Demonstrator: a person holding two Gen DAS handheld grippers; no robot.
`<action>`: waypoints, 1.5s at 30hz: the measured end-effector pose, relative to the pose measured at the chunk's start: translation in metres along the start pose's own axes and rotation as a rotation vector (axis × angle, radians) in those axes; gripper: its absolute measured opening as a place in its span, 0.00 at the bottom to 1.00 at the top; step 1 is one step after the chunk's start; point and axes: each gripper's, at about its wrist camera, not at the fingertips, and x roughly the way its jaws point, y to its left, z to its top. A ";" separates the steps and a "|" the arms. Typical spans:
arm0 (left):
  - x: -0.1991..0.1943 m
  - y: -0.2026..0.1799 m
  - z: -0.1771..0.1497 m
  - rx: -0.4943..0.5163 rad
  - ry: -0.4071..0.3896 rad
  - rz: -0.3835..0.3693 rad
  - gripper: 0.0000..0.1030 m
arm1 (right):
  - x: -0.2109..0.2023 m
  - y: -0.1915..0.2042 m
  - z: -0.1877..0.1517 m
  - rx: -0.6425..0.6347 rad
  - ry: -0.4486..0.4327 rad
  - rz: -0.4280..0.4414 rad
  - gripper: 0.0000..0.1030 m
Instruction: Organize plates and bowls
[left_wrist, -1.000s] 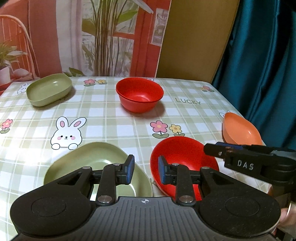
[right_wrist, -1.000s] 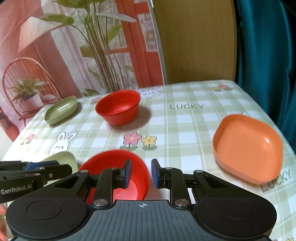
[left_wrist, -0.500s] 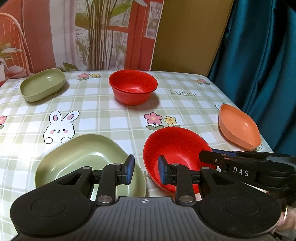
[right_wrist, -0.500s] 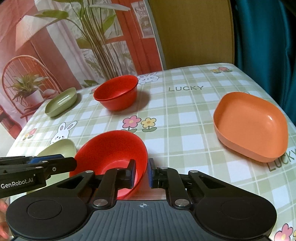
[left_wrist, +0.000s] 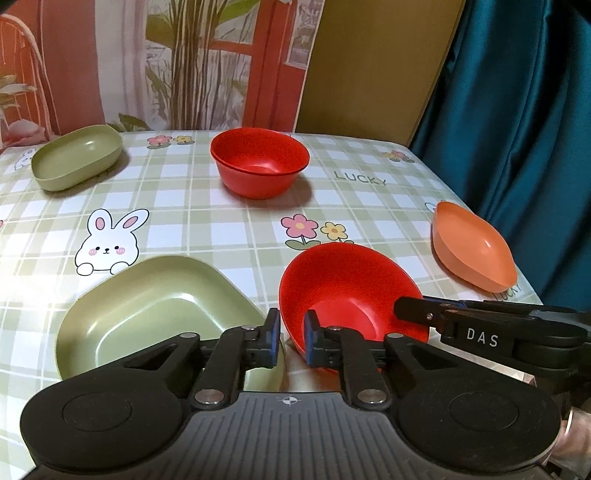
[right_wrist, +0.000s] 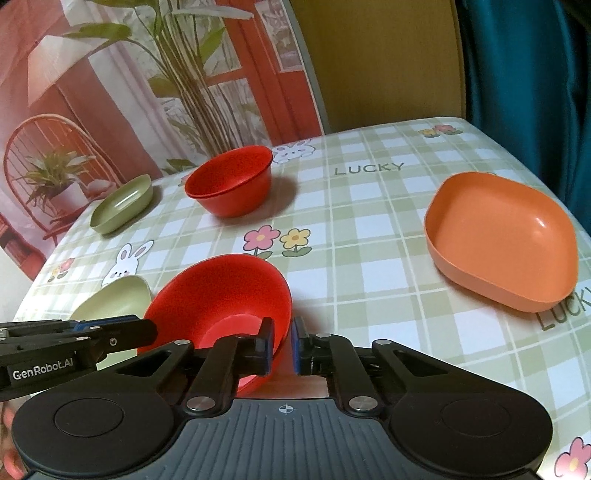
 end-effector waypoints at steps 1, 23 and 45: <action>0.000 0.000 0.000 0.004 -0.002 0.004 0.10 | 0.000 0.000 0.000 0.000 -0.002 -0.001 0.08; -0.004 0.003 0.014 0.013 -0.034 0.016 0.09 | 0.001 0.002 0.021 0.049 -0.017 0.037 0.07; -0.011 0.010 0.088 0.039 -0.149 0.053 0.09 | 0.013 0.016 0.107 0.028 -0.111 0.106 0.07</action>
